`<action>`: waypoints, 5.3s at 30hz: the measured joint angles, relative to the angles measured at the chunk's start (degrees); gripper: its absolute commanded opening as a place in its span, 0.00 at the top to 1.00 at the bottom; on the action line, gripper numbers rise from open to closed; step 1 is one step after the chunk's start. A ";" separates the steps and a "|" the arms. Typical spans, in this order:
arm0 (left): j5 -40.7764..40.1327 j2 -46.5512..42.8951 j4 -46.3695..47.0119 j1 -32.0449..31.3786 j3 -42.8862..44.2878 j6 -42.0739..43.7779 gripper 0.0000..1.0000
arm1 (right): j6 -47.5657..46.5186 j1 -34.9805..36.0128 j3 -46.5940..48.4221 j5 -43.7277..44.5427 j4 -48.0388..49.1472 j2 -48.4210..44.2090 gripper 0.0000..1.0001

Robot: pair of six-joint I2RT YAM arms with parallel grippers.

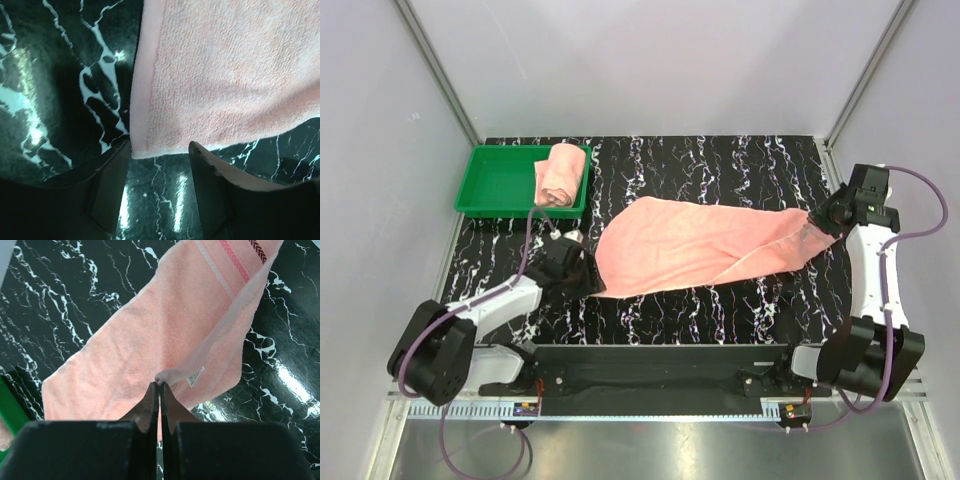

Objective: Roll the towels
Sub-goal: Flatten the towel

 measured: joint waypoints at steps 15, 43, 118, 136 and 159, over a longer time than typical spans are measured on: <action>0.11 5.38 3.50 -0.66 2.34 -0.57 1.00 | 0.04 0.00 0.02 -2.86 -1.75 -3.93 1.00; -10.32 -23.37 -47.74 -0.96 51.30 6.36 1.00 | 1.62 0.00 27.12 4.85 -20.26 -20.85 1.00; 1.38 4.42 -7.87 11.10 6.10 -0.79 0.62 | -1.62 6.05 5.05 1.73 -7.34 -3.54 0.11; 2.89 -8.13 -15.10 16.04 10.73 2.97 1.00 | 1.22 -2.82 -12.50 -3.63 -2.25 1.92 0.08; 12.81 -8.31 -17.97 16.65 10.56 5.88 1.00 | 1.84 -13.16 -17.92 6.51 7.72 11.30 0.44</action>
